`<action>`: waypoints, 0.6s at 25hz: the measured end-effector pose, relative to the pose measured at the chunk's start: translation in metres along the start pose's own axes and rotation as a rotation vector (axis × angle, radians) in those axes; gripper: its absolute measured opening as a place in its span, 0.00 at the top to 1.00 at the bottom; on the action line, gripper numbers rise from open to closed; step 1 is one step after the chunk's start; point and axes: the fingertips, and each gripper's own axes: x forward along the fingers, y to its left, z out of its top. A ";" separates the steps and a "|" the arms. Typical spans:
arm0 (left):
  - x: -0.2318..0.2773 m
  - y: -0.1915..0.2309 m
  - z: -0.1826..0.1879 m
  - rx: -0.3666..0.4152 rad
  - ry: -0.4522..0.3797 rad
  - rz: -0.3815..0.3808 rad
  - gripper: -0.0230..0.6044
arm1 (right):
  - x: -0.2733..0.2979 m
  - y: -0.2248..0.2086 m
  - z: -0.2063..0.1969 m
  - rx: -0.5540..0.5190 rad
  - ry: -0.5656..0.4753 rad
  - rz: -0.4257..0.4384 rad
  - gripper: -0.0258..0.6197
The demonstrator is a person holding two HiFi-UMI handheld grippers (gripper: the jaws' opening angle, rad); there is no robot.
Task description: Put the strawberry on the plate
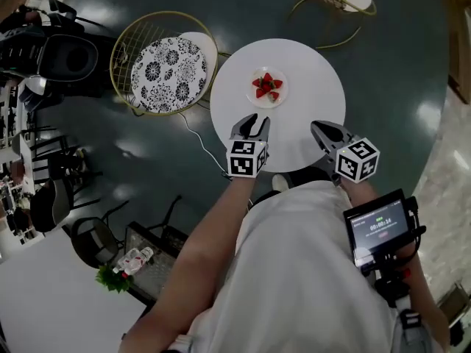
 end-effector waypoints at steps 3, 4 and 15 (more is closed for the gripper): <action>-0.024 -0.008 0.002 0.026 -0.048 -0.014 0.79 | -0.002 0.011 0.002 -0.020 -0.016 0.008 0.95; -0.032 -0.012 0.001 0.035 -0.063 -0.023 0.80 | -0.004 0.015 0.001 -0.027 -0.019 0.011 0.95; -0.155 -0.032 -0.019 0.052 -0.209 -0.070 0.95 | -0.036 0.111 0.004 -0.160 -0.072 0.037 0.95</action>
